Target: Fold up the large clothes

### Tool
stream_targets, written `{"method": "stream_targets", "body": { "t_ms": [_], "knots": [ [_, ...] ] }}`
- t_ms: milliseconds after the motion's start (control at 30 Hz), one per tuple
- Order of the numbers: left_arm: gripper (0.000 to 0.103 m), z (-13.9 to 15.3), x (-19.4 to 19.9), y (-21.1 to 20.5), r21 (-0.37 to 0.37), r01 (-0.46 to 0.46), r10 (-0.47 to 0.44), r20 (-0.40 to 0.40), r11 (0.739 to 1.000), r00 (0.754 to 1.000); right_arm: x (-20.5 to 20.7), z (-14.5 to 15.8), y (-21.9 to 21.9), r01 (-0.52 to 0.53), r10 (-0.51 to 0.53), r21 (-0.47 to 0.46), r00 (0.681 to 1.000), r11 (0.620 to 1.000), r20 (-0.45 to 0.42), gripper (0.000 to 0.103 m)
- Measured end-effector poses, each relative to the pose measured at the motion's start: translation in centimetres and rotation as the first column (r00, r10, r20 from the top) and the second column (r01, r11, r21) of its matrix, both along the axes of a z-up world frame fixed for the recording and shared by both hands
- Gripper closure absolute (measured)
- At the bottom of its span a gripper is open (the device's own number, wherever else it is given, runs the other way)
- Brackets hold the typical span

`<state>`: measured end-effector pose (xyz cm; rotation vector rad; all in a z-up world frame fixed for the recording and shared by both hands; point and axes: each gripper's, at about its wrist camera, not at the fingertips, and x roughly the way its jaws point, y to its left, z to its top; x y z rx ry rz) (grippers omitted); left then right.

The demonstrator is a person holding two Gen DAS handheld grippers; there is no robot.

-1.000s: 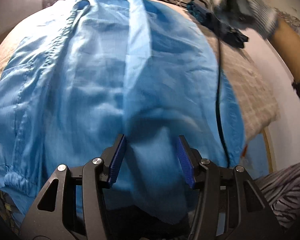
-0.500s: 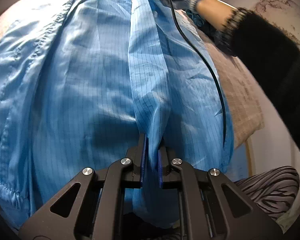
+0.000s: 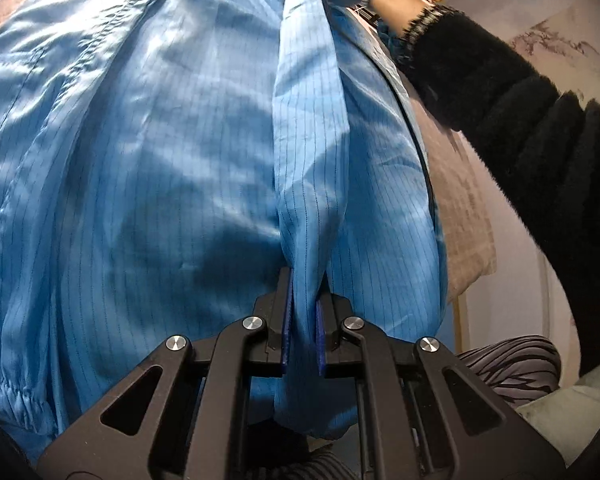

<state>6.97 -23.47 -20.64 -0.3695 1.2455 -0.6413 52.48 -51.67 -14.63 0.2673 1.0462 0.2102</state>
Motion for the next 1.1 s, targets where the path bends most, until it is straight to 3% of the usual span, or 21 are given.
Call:
{"method": "stream_targets", "body": {
  "t_ms": [33, 67, 133, 233, 300, 333, 400, 500, 567, 600, 733, 900, 1100],
  "knots": [
    [0.095, 0.0, 0.0, 0.2, -0.003, -0.005, 0.005, -0.002, 1.0, 1.0, 0.0, 1.5, 1.3, -0.031, 0.039, -0.185, 0.998, 0.982, 0.04, 0.103],
    [0.095, 0.0, 0.0, 0.3, -0.006, -0.008, 0.008, -0.001, 1.0, 1.0, 0.0, 2.5, 2.5, -0.039, 0.07, -0.344, 0.995, 0.938, 0.078, 0.103],
    [0.095, -0.4, 0.5, 0.8, -0.011, -0.015, 0.015, -0.004, 1.0, 1.0, 0.1, 4.1, 5.5, -0.042, 0.153, -0.57, 0.977, 0.821, 0.149, 0.103],
    [0.095, -0.9, 0.8, 1.6, -0.044, -0.043, 0.042, -0.036, 0.998, 0.998, 1.0, 4.6, 8.5, -0.044, 0.196, -0.613, 0.963, 0.789, 0.183, 0.103],
    [0.095, -1.0, 1.1, 1.9, -0.039, -0.053, 0.052, -0.032, 0.998, 0.998, 1.9, 3.2, 11.3, -0.057, 0.241, -0.69, 0.955, 0.722, 0.173, 0.103],
    [0.095, -0.9, 1.1, 2.1, -0.029, -0.059, 0.058, -0.025, 0.998, 0.998, 2.3, 2.3, 12.0, -0.062, 0.246, -0.705, 0.955, 0.707, 0.163, 0.103],
    [0.095, -0.7, 0.8, 2.8, -0.019, -0.074, 0.073, -0.027, 0.997, 0.997, 2.7, 0.7, 12.4, -0.138, 0.261, -0.634, 0.96, 0.761, 0.105, 0.102],
    [0.095, -0.6, 0.6, 3.2, -0.02, -0.097, 0.096, -0.038, 0.995, 0.995, 2.8, 0.9, 11.1, -0.125, 0.212, -0.553, 0.973, 0.824, 0.096, 0.097],
    [0.095, -0.4, 0.4, 3.6, -0.023, -0.112, 0.112, -0.038, 0.993, 0.993, 1.5, 2.8, 9.3, -0.102, 0.174, -0.428, 0.976, 0.898, 0.132, 0.073],
    [0.095, -0.1, 0.4, 3.6, -0.025, -0.119, 0.118, -0.043, 0.993, 0.992, 0.7, 3.8, 8.2, -0.093, 0.16, -0.374, 0.975, 0.923, 0.152, 0.054],
    [0.095, 0.8, 0.1, 4.2, -0.054, -0.134, 0.131, -0.046, 0.99, 0.99, -3.8, 8.4, 4.7, -0.067, 0.123, -0.266, 0.972, 0.962, 0.199, 0.052],
    [0.069, 3.3, -1.2, 4.7, -0.027, -0.117, 0.118, 0.056, 0.993, 0.991, -10.8, 13.8, 1.5, -0.06, 0.112, -0.213, 0.963, 0.975, 0.244, 0.052],
    [0.066, 4.6, -2.2, 6.1, -0.045, -0.129, 0.132, 0.071, 0.991, 0.989, -22.2, 19.3, -4.5, -0.058, 0.079, -0.084, 0.957, 0.995, 0.278, 0.052]
  ]
}}
